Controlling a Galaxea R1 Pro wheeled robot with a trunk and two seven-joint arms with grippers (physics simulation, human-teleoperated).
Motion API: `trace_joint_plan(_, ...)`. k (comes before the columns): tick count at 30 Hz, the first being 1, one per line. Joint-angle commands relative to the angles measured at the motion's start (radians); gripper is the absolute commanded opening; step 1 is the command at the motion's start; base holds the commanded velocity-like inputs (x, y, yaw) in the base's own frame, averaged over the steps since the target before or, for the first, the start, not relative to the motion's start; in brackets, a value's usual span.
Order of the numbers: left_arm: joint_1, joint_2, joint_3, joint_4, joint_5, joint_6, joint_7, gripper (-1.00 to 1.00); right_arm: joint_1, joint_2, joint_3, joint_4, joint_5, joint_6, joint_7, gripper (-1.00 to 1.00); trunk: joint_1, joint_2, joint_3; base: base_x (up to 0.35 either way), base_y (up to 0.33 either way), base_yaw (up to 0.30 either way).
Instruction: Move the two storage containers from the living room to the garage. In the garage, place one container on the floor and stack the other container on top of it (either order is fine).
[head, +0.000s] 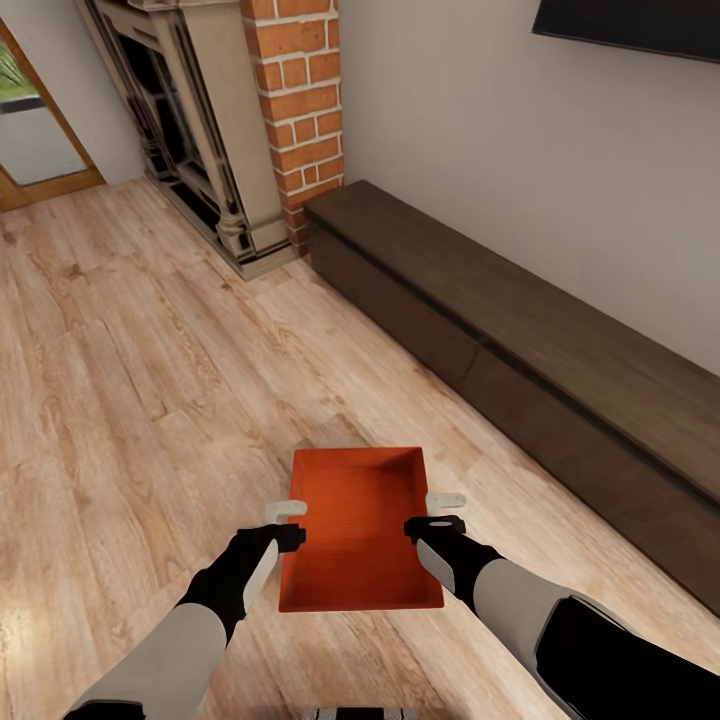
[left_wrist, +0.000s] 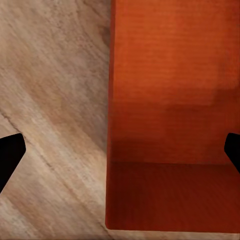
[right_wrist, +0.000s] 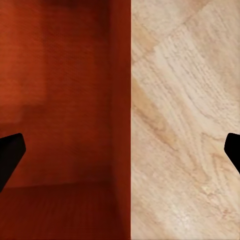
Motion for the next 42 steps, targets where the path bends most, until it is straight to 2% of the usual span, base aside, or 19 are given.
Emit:
trace_joint_plan(1, 0.000, 0.000, 0.001, -0.002, 0.004, 0.005, 0.004, 1.00, -0.001, 0.000, 0.008, -0.002, -0.004, 0.007, -0.006, 1.00, 0.004, -0.008, -0.004, 0.000, 0.000, 0.000)
trace_joint_plan(20, 0.000, 0.001, -0.002, -0.002, 0.000, 0.005, 0.004, 1.00, -0.001, 0.000, 0.008, -0.002, -0.004, 0.007, -0.006, 1.00, 0.077, -0.141, -0.063, 0.000, 0.000, 0.000)
trace_joint_plan(29, 0.000, 0.000, 0.000, 0.000, -0.087, 0.006, 0.003, 1.00, -0.001, 0.000, 0.008, -0.002, -0.003, 0.007, -0.006, 1.00, 0.111, -0.204, -0.092, 0.000, 0.000, 0.000)
trace_joint_plan(38, 0.000, 0.000, 0.002, 0.000, -0.091, 0.006, 0.003, 1.00, -0.001, 0.000, 0.008, -0.002, -0.003, 0.007, -0.006, 1.00, 0.146, -0.267, -0.120, 0.000, 0.000, 0.000)
trace_joint_plan(42, 0.000, 0.000, 0.004, 0.000, -0.090, 0.005, 0.003, 1.00, -0.001, -0.001, 0.009, -0.002, -0.003, 0.007, -0.006, 1.00, 0.146, -0.267, -0.120, 0.000, 0.000, 0.000)
